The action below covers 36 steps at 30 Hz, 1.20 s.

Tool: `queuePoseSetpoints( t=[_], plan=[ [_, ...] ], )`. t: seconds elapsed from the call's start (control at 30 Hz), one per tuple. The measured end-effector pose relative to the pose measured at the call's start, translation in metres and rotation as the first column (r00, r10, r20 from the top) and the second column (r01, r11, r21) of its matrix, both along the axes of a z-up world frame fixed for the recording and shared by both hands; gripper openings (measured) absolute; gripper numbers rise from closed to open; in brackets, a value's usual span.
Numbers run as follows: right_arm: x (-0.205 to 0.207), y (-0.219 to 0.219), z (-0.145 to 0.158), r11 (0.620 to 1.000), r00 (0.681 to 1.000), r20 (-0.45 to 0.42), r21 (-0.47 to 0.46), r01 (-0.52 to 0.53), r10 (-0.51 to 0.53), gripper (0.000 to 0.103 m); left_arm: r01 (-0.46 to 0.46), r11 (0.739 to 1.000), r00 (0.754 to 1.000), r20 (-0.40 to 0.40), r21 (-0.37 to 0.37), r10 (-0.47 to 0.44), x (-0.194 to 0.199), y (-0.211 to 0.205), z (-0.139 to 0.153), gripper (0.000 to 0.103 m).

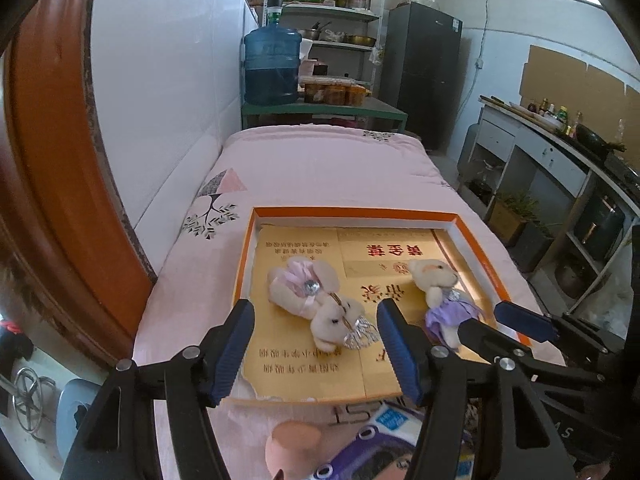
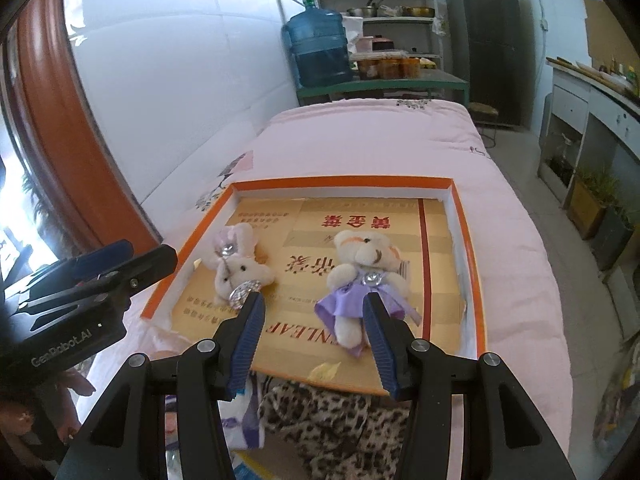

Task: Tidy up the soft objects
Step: 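Withdraw both tools from the box toward the remaining soft items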

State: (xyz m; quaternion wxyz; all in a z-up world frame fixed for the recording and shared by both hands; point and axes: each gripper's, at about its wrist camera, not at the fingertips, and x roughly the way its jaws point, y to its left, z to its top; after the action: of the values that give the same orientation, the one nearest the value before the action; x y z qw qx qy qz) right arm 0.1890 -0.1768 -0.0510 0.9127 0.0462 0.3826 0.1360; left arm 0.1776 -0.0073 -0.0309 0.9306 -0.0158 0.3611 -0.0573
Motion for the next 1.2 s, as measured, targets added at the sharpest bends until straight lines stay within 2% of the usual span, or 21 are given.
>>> queuePoseSetpoints(
  t=[0.43,0.77,0.93,1.2],
  plan=[
    [-0.048,0.010,0.022,1.000,0.999,0.047,-0.023,-0.017,0.019,0.052,0.016,0.999,1.000,0.025,-0.041,-0.015,-0.048,0.003,0.013,0.063],
    [-0.091,0.013,0.033,0.999,0.996,0.082,-0.027,-0.033,0.035,0.052,0.030,0.998,0.996,0.085,-0.051,-0.025,-0.089,0.008,0.024,0.063],
    [-0.113,0.021,0.031,0.996,0.992,0.110,-0.075,-0.050,0.058,0.052,0.027,0.999,0.995,0.096,-0.046,-0.022,-0.107,0.011,0.021,0.063],
    [-0.136,0.018,0.027,0.998,0.993,0.107,-0.039,-0.055,0.059,0.052,0.014,0.999,0.995,0.099,-0.051,-0.009,-0.131,0.015,0.012,0.063]
  ],
)
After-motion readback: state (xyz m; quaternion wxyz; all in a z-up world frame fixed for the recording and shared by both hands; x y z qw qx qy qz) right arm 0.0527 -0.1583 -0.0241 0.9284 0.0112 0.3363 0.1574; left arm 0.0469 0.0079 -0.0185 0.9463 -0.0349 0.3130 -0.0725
